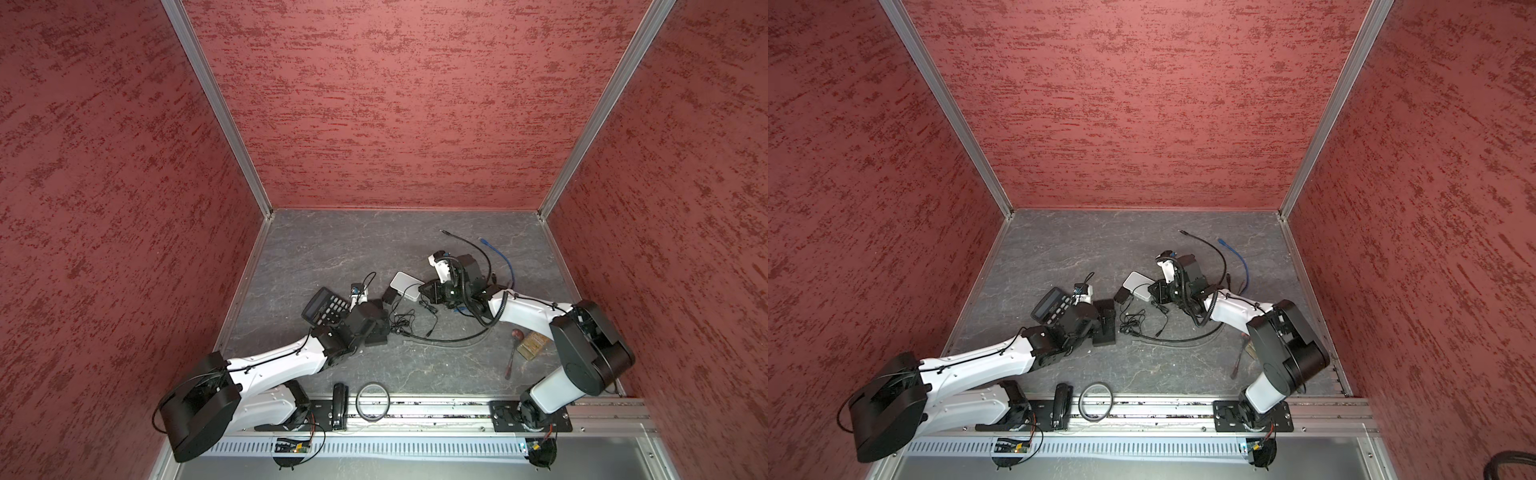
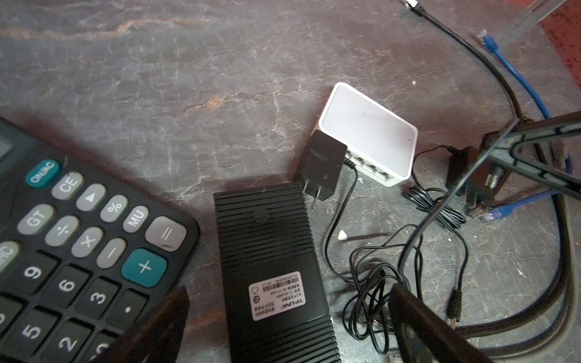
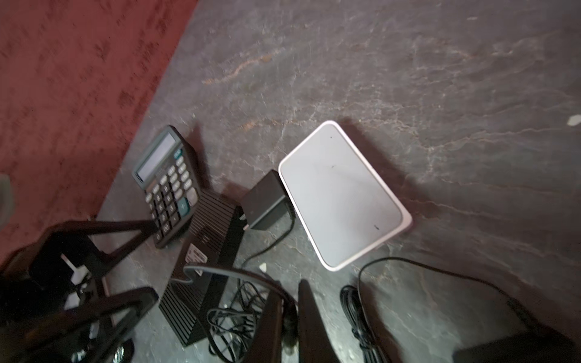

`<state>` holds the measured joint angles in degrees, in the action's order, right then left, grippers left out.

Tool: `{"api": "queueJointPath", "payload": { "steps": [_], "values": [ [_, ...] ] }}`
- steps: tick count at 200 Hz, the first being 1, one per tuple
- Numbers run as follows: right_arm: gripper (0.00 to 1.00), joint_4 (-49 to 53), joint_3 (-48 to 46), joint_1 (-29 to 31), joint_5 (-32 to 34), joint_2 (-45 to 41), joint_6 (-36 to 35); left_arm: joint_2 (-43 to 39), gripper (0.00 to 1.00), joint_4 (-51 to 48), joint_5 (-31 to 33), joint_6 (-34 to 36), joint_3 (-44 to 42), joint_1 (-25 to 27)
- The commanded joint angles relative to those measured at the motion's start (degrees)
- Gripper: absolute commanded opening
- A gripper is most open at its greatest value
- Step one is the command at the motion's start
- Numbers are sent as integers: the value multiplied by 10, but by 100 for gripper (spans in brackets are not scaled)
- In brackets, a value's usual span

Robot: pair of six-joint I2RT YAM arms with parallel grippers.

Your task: Insert the plug into the switch port

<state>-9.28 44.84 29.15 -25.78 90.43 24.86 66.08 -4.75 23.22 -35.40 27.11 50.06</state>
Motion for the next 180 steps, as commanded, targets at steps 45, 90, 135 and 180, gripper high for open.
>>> {"api": "queueJointPath", "payload": {
  "steps": [45, 90, 135, 180],
  "values": [
    [12, -39, -2, -1, 22, -25, 85, 6, 100, 32, -32, 68, 33, 24],
    [12, 47, 28, -1, 33, -33, 42, 24, 94, 72, -18, 142, 68, 78],
    [13, 116, 44, -1, 36, -54, -8, 45, 89, 48, -133, 124, 117, 3],
    [14, 128, 38, -1, 41, -68, -28, 68, 88, -26, -143, 148, 175, -10]
  ]
}}
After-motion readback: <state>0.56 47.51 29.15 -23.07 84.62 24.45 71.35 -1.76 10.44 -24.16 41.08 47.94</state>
